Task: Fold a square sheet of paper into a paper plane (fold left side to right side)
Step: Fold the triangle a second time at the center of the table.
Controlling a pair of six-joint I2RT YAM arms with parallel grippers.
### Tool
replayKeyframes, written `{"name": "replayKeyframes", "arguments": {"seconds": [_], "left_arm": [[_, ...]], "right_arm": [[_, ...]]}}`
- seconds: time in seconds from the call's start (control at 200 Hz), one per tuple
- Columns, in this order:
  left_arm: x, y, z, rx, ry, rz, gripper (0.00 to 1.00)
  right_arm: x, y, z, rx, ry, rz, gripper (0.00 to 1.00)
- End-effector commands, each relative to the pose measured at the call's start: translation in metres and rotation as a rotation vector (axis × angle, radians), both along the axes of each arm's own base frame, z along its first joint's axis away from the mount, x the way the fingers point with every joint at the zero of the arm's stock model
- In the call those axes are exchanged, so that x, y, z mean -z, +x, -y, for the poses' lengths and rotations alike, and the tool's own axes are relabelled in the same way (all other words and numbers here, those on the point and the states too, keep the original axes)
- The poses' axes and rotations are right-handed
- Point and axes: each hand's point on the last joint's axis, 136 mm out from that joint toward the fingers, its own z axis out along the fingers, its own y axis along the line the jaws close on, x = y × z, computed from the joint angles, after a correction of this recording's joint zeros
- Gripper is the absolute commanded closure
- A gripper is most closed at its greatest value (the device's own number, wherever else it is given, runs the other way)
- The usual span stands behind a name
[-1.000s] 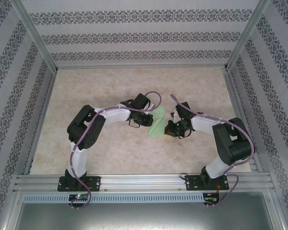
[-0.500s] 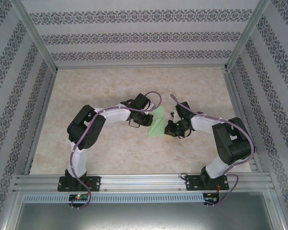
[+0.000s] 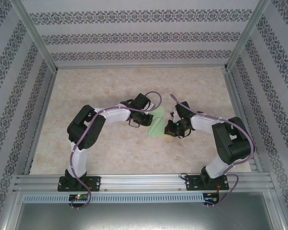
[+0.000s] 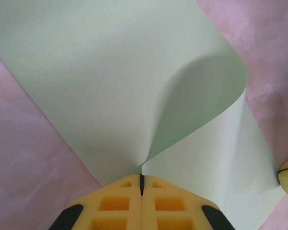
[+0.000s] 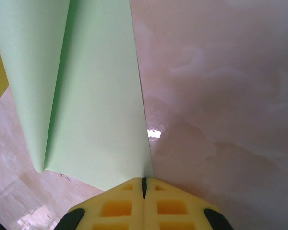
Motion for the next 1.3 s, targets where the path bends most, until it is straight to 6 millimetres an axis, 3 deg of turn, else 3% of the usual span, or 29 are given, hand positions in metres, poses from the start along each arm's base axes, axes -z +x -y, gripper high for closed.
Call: {"name": "replayKeyframes", "arguments": {"seconds": [0.0,0.954,1.049,1.209,1.294], "left_arm": [[-0.011,0.01,-0.004,0.0,0.011,0.031,0.93],[0.02,-0.002,-0.007,0.006,0.034,-0.04,0.93],[0.02,-0.003,-0.008,0.007,0.036,-0.041,0.93],[0.021,-0.004,-0.008,0.01,0.038,-0.045,0.93],[0.022,-0.005,-0.008,0.01,0.041,-0.043,0.93]], "right_arm": [[0.018,-0.015,0.01,-0.015,-0.077,-0.062,0.99],[0.015,-0.013,0.007,-0.022,-0.059,-0.051,0.99],[0.003,-0.005,0.003,-0.025,-0.027,-0.009,0.98],[-0.044,0.024,0.001,0.037,0.104,0.123,0.89],[-0.063,0.036,0.001,0.067,0.159,0.177,0.89]]}}
